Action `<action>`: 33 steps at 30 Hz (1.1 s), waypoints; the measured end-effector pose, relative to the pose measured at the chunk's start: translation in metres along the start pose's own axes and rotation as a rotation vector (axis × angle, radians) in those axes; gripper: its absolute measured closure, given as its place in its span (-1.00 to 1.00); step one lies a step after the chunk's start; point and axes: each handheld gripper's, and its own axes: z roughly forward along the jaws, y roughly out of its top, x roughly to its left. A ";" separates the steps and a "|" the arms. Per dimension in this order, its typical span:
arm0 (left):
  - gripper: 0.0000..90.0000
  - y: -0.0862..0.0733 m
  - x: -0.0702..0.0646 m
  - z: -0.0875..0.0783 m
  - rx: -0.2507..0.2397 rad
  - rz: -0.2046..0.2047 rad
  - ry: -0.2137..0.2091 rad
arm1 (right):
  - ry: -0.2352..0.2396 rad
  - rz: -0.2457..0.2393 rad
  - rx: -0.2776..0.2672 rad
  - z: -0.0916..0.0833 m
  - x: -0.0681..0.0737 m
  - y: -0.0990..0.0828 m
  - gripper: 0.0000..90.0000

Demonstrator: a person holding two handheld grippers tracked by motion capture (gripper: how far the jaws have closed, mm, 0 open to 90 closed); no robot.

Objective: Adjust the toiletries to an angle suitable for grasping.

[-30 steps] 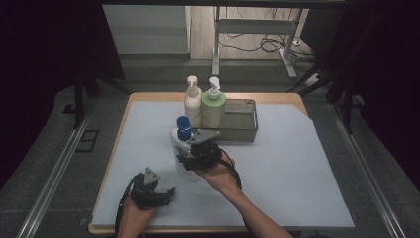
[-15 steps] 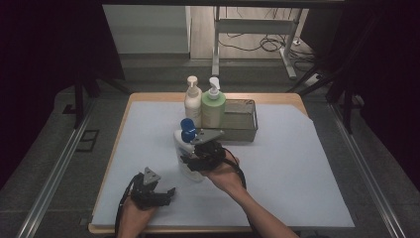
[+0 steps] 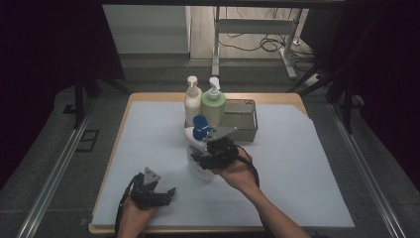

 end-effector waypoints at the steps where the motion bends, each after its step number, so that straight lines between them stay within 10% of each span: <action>1: -0.73 0.000 0.000 0.000 -0.001 0.000 0.000 | -0.001 0.000 -0.002 -0.001 -0.001 0.000 -0.09; 33: -0.73 0.000 0.000 0.000 -0.001 0.001 0.001 | -0.089 0.066 -0.018 -0.050 -0.051 -0.013 -0.09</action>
